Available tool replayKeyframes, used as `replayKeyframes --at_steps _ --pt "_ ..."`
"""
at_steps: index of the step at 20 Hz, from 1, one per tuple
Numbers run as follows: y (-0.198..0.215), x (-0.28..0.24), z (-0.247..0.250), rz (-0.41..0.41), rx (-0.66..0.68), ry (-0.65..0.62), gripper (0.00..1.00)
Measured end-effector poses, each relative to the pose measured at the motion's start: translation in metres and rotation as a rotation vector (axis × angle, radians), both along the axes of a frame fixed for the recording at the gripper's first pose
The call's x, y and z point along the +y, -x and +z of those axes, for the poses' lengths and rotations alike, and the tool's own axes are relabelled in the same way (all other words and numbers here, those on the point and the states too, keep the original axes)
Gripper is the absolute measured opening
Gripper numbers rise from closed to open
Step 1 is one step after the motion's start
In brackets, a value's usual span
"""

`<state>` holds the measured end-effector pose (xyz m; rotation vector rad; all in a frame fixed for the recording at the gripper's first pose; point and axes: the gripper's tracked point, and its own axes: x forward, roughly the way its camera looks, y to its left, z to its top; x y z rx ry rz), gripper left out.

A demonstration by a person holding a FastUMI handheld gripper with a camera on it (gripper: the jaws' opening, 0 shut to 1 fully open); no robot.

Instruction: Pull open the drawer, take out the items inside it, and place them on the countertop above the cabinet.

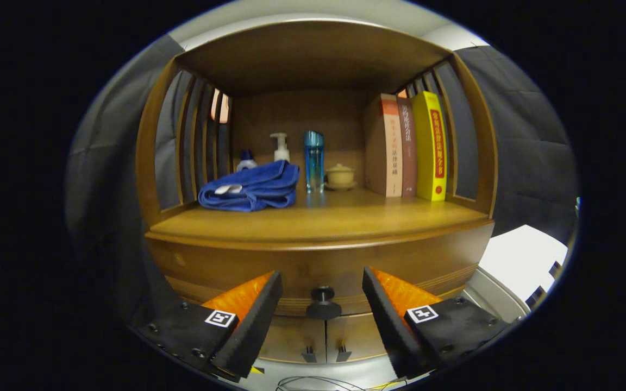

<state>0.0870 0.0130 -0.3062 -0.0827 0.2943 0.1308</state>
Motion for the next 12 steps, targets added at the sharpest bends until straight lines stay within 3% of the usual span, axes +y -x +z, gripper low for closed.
replayKeyframes --at_steps 3,9,12 --pt "-0.003 -0.003 -0.025 -0.002 0.047 0.035 0.98" --pt "-0.011 -0.007 -0.043 -0.023 0.099 0.022 0.55" --pt "-0.009 -0.005 -0.043 0.004 0.1 0.025 0.5"
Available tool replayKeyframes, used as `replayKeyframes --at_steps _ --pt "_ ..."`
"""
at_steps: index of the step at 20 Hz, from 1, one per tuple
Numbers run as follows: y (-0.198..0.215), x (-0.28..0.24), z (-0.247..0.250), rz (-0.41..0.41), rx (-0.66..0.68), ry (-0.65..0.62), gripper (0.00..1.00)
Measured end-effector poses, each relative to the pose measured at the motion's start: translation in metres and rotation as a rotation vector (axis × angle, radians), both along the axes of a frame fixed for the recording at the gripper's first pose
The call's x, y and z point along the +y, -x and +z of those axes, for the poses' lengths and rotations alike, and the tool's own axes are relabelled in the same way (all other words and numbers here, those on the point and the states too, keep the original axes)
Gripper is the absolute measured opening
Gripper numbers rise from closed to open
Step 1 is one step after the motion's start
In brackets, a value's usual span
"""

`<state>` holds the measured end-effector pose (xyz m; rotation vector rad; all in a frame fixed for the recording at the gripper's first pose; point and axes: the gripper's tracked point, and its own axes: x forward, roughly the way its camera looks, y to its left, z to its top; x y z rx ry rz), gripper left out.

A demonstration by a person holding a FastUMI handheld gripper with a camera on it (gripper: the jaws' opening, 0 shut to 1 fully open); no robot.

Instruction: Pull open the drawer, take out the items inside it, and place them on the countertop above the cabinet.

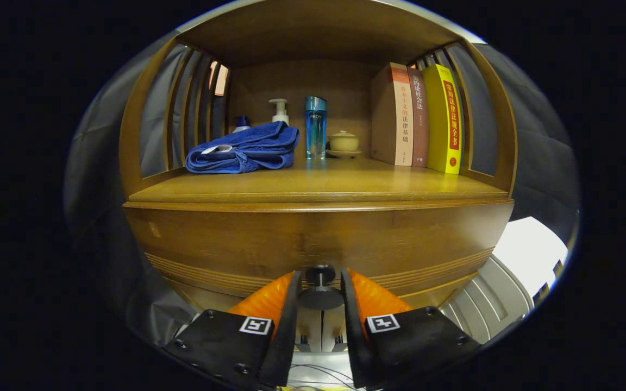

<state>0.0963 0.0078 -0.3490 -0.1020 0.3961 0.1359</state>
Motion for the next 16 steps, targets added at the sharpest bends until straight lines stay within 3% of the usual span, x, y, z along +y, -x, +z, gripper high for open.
replayKeyframes --at_steps 4,16 --pt "0.014 -0.002 0.005 -0.009 -0.02 0.022 0.42" --pt "0.099 -0.015 0.025 -0.048 0.038 -0.021 0.37"
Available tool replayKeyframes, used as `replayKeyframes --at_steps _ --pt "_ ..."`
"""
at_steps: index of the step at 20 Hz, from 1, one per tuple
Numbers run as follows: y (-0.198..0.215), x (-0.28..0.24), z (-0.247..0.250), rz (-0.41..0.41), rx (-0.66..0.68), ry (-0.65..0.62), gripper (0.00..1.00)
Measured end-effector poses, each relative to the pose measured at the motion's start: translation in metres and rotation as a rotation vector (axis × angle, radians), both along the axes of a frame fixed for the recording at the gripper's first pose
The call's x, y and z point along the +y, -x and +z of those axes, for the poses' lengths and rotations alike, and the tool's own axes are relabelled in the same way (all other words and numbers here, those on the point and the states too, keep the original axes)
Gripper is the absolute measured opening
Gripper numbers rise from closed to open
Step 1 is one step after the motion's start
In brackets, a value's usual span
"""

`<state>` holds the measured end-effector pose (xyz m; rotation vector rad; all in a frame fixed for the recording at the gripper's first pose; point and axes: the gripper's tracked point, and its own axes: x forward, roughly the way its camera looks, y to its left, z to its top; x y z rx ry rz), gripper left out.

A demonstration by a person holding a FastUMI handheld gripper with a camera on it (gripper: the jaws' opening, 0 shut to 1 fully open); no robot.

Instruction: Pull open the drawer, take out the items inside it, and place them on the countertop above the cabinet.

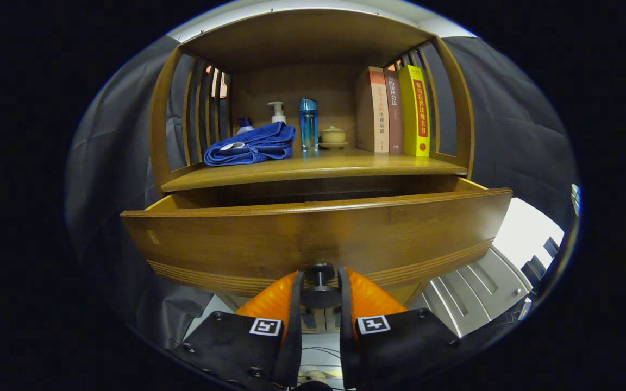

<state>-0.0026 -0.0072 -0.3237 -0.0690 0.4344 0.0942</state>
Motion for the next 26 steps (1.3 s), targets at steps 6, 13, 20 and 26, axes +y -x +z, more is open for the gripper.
replayKeyframes --at_steps 6,13,20,26 --pt "0.028 0.0 -0.005 0.025 0.024 0.032 0.37" --pt "0.046 -0.003 -0.003 0.026 0.027 0.04 0.37" --pt "0.072 -0.009 0.0 0.015 0.044 0.04 0.37" --pt "0.09 -0.012 -0.001 0.01 0.063 0.04 0.37"
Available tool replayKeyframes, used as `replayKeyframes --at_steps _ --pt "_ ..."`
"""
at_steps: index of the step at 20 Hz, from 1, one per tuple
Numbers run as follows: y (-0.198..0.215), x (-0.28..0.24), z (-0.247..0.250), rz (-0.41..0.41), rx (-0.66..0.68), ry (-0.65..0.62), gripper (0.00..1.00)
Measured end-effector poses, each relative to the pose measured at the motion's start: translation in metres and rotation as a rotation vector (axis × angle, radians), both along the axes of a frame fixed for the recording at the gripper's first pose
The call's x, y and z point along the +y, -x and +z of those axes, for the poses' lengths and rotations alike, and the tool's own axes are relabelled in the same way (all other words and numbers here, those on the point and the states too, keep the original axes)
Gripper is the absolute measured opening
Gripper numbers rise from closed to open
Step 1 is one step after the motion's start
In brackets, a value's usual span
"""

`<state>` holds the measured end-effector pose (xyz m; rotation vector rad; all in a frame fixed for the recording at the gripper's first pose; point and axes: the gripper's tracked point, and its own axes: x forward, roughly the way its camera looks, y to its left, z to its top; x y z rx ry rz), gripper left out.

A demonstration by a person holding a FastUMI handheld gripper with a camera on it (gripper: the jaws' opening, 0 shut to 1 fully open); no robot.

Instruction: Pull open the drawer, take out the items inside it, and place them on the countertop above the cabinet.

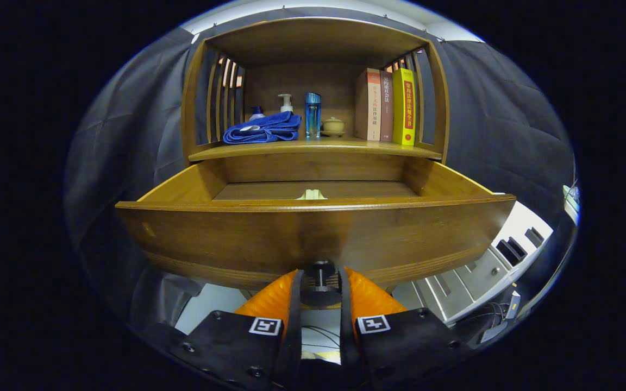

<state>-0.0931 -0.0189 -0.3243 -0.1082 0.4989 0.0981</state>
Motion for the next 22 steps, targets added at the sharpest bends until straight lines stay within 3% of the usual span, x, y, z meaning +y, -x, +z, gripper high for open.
replayKeyframes --at_steps 10,14,17,22 --pt "0.02 -0.009 0.0 -0.027 0.029 -0.02 0.4" --pt "0.011 -0.018 0.032 -0.081 -0.013 -0.026 0.56" --pt "0.007 -0.011 0.058 -0.062 -0.039 0.01 0.9" --pt "-0.005 0.009 0.112 -0.035 -0.101 -0.044 0.97"
